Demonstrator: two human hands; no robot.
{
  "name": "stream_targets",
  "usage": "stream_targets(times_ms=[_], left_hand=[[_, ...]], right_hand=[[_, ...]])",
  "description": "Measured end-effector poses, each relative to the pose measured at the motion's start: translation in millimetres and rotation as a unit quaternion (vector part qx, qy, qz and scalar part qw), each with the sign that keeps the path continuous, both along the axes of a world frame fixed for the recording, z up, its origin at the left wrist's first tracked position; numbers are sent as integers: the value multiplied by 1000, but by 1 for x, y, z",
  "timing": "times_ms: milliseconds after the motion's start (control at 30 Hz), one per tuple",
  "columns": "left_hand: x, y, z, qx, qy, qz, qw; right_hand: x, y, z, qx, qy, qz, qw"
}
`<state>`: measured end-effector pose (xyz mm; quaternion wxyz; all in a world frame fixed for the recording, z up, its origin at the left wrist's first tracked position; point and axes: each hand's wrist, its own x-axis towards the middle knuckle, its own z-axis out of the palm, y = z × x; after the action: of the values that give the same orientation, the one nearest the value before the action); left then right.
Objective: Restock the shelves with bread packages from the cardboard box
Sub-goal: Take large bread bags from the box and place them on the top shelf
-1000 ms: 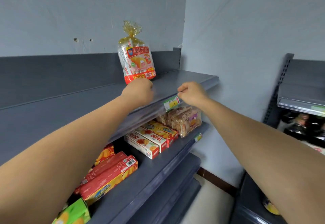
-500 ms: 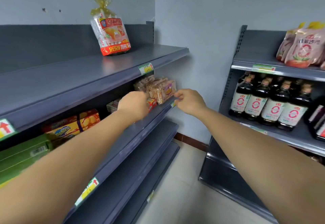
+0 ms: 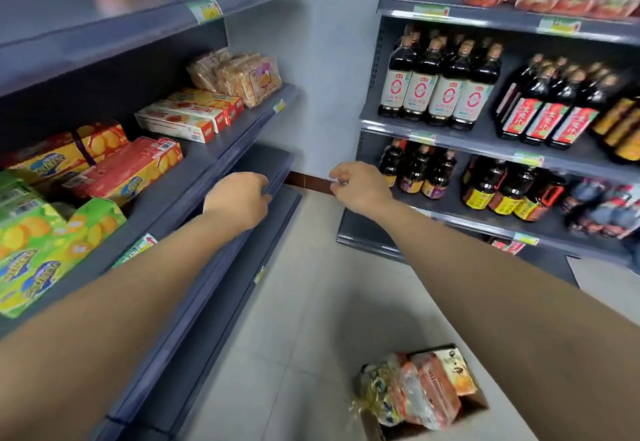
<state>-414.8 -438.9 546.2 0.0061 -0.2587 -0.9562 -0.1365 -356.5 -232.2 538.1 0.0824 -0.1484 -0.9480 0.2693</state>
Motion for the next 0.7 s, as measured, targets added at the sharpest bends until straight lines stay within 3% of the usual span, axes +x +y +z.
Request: stream_targets(times_ms=[367, 700], left_hand=[[137, 94, -75, 5, -107, 22, 994], [248, 181, -186, -26, -229, 56, 971]], right_hand=[[147, 90, -69, 3, -85, -34, 996], [252, 177, -162, -14, -169, -21, 985]])
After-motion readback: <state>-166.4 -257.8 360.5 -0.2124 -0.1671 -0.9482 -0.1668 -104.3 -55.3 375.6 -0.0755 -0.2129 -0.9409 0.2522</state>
